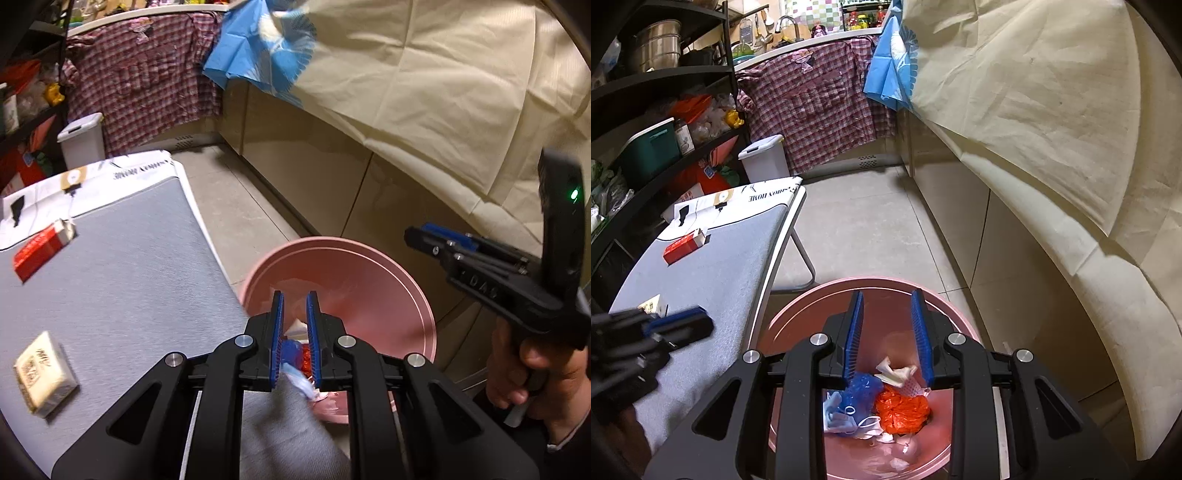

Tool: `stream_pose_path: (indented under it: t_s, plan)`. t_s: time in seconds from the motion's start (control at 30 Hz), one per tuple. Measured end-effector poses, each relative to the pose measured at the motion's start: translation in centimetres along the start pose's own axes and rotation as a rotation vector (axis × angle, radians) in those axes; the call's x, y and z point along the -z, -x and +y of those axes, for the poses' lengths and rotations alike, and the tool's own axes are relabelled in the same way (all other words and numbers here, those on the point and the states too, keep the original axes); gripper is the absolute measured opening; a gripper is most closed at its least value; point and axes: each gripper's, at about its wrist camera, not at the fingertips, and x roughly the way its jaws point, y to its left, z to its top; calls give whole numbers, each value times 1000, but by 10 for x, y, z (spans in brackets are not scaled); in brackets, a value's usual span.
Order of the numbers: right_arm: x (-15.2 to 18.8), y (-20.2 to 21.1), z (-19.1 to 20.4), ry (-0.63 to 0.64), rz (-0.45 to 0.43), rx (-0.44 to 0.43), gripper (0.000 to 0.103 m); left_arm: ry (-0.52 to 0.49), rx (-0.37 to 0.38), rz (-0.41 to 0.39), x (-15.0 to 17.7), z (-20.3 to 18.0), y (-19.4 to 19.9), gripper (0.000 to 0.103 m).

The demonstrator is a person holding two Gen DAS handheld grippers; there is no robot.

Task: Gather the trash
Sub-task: 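Open both tools to drop the mask and tissue into the bin, then grasp the red medicine box with the left tool while the right tool grasps the beige tissue pack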

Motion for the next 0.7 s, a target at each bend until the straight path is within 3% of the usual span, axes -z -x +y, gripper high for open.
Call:
stream_pose_path:
  t_s: [0.23, 0.47, 0.6, 0.7]
  plan:
    - [2, 17, 15, 49, -33, -10, 31, 27, -55, -37, -5, 29, 50, 13]
    - [3, 51, 42, 111, -107, -32, 61, 60, -123, -63, -6, 78, 104, 13]
    - [4, 68, 59, 118, -144, -53, 69, 87, -162, -80, -11, 116, 136, 13]
    - [3, 78, 78, 117, -153, -78, 70, 93, -193, -104, -15, 142, 158, 20]
